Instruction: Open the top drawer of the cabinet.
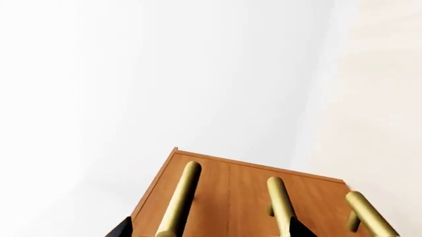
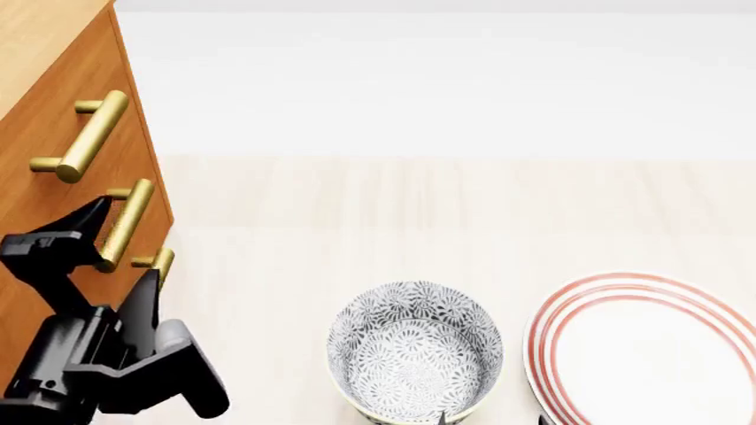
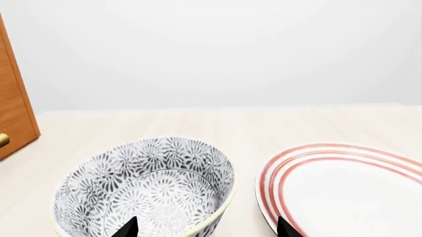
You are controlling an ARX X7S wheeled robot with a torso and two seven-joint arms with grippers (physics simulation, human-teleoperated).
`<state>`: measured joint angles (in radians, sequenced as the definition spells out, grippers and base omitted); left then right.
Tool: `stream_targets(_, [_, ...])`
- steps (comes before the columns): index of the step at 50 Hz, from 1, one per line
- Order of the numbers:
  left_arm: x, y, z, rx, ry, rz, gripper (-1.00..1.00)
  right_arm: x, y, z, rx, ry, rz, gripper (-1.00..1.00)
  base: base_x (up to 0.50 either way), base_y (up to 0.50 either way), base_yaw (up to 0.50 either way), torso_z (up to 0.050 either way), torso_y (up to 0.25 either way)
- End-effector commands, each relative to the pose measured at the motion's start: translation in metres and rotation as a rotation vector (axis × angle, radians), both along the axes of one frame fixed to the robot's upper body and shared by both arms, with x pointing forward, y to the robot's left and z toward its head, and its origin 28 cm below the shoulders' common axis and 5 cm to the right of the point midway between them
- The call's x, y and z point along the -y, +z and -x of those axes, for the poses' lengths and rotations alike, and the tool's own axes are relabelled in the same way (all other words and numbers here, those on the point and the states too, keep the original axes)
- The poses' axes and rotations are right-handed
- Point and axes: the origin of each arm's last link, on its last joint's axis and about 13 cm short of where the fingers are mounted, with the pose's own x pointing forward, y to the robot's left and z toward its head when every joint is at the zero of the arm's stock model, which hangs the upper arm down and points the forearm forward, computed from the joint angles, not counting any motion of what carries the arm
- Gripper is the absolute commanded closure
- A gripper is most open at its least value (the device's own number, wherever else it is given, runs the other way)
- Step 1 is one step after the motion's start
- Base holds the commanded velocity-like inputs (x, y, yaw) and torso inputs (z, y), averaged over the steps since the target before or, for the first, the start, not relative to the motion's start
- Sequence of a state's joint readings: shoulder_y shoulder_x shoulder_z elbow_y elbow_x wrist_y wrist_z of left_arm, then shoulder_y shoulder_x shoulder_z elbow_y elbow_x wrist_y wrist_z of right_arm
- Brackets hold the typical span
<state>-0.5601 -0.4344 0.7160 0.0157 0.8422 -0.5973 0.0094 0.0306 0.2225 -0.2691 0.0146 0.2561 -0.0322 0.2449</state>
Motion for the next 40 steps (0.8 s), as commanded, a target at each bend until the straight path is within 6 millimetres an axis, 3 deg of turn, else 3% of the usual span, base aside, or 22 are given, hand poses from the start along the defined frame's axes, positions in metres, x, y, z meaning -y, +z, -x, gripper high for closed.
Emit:
stream_targets(1, [-0.006,0.023,-0.006,0.027,0.021,-0.004,-1.0,0.0,0.001,-0.001,0.006,-0.001,0.002,-1.0,0.0,0.0,0.0,0.0,0.0])
stream_targets(22, [-0.014,0.043,-0.012,0.036,0.016,-0.119,-1.0,-0.001,0.0,0.0,0.006,0.005,0.004,-1.0,0.0,0.0,0.0,0.0,0.0])
stream_targets(40, [-0.02,0.054,-0.021,0.01,0.027,-0.085,-1.0,-0.001,-0.001,0.0,0.003,0.006,0.004,-1.0,0.0,0.0,0.0,0.0,0.0])
